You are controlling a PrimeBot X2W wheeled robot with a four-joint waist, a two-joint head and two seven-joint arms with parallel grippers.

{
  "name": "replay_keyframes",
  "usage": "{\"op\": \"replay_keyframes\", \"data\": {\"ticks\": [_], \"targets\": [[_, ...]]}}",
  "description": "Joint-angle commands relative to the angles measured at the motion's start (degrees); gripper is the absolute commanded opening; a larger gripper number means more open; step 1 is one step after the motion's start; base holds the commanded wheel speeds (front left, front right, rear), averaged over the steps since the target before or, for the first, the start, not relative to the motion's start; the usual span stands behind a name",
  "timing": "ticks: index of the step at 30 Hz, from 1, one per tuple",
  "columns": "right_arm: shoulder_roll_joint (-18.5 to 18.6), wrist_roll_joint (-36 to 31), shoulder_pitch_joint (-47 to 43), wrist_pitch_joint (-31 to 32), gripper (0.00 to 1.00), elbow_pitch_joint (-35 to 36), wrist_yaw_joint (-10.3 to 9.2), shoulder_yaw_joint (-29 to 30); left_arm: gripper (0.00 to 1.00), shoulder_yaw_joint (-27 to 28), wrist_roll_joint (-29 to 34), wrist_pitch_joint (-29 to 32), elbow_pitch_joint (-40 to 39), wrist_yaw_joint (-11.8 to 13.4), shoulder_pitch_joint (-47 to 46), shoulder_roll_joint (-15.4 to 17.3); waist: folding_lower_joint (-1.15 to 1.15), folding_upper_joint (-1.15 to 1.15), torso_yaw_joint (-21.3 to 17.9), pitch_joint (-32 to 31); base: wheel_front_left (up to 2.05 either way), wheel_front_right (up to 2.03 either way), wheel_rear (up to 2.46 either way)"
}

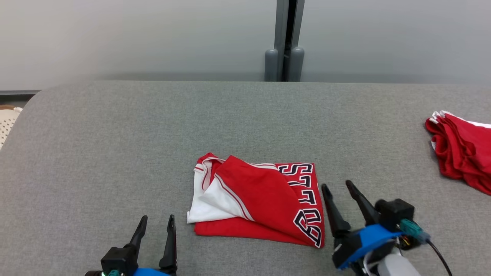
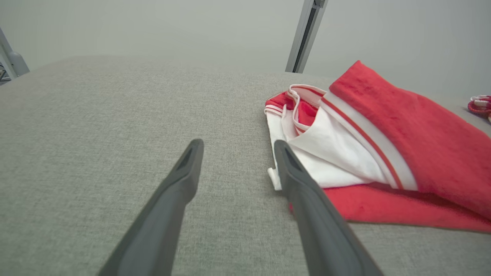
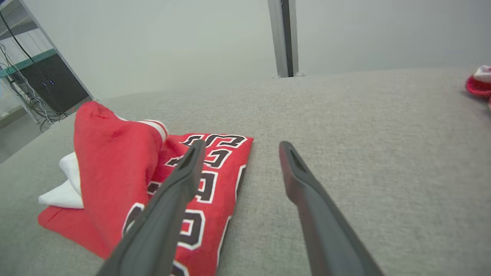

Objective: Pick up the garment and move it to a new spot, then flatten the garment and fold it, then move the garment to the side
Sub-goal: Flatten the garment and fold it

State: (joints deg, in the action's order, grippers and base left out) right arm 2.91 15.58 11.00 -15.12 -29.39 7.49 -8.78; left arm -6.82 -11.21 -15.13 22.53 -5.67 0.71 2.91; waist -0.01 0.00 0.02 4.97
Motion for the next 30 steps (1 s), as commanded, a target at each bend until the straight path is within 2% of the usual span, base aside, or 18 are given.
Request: {"op": "replay_keyframes", "data": {"ticks": [1, 6, 11, 14, 23, 24, 25, 26, 30], "targets": [[0.04, 0.32, 2.55, -0.01, 1.00, -0.42, 0.00, -2.19, 1.00, -0.35, -0.28, 0.00, 0.11, -0.33, -1.24, 0.01, 0.01, 0.00, 0.79, 0.75, 0.00, 0.00, 0.00], [0.03, 3.17, 11.03, 0.25, 1.00, -3.59, 0.00, -14.08, 1.00, -0.95, -0.90, 0.00, 0.64, -0.34, -2.04, 0.02, 0.01, 0.00, 3.27, 2.13, 0.00, 0.00, 0.00], [0.09, 6.71, 18.83, 3.12, 1.00, -7.93, 0.00, -22.65, 1.00, -1.42, -1.56, 0.00, 1.09, -0.37, -2.43, 0.02, 0.01, 0.00, 6.22, 3.11, 0.00, 0.00, 0.00], [0.08, 7.63, 22.12, 4.21, 1.00, -10.57, 0.00, -24.99, 1.00, -1.58, -1.85, 0.00, 1.26, -0.32, -2.64, 0.01, 0.01, 0.00, 7.69, 3.66, 0.00, 0.00, 0.00], [0.06, 7.96, 26.36, 6.29, 0.98, -18.06, 0.00, -26.29, 1.00, -2.06, -2.52, 0.00, 1.47, -0.30, -2.64, 0.00, 0.01, 0.00, 9.63, 4.05, 0.00, 0.00, 0.00], [0.07, 8.23, 26.45, 6.22, 0.65, -18.49, 0.00, -26.65, 1.00, -2.12, -2.62, 0.00, 1.49, -0.30, -2.78, 0.00, 0.01, 0.00, 9.67, 4.08, 0.00, 0.00, 0.00], [0.07, 8.71, 26.49, 5.73, 0.25, -18.44, 0.00, -26.91, 1.00, -2.22, -2.71, 0.00, 1.48, -0.29, -2.95, 0.00, 0.01, 0.00, 9.69, 4.09, 0.00, 0.00, 0.00], [0.05, 9.00, 26.56, 5.69, 0.00, -18.44, 0.00, -27.63, 1.00, -2.34, -2.77, 0.00, 1.44, -0.25, -3.16, 0.00, 0.01, 0.00, 9.70, 4.13, 0.00, 0.00, 0.00], [0.04, 10.97, 26.52, 4.20, 0.00, -16.87, 0.00, -30.78, 1.00, -2.32, -2.83, 0.00, 1.13, -0.32, -3.44, 0.00, 0.01, 0.00, 9.44, 4.15, 0.00, 0.00, 0.00]]}}
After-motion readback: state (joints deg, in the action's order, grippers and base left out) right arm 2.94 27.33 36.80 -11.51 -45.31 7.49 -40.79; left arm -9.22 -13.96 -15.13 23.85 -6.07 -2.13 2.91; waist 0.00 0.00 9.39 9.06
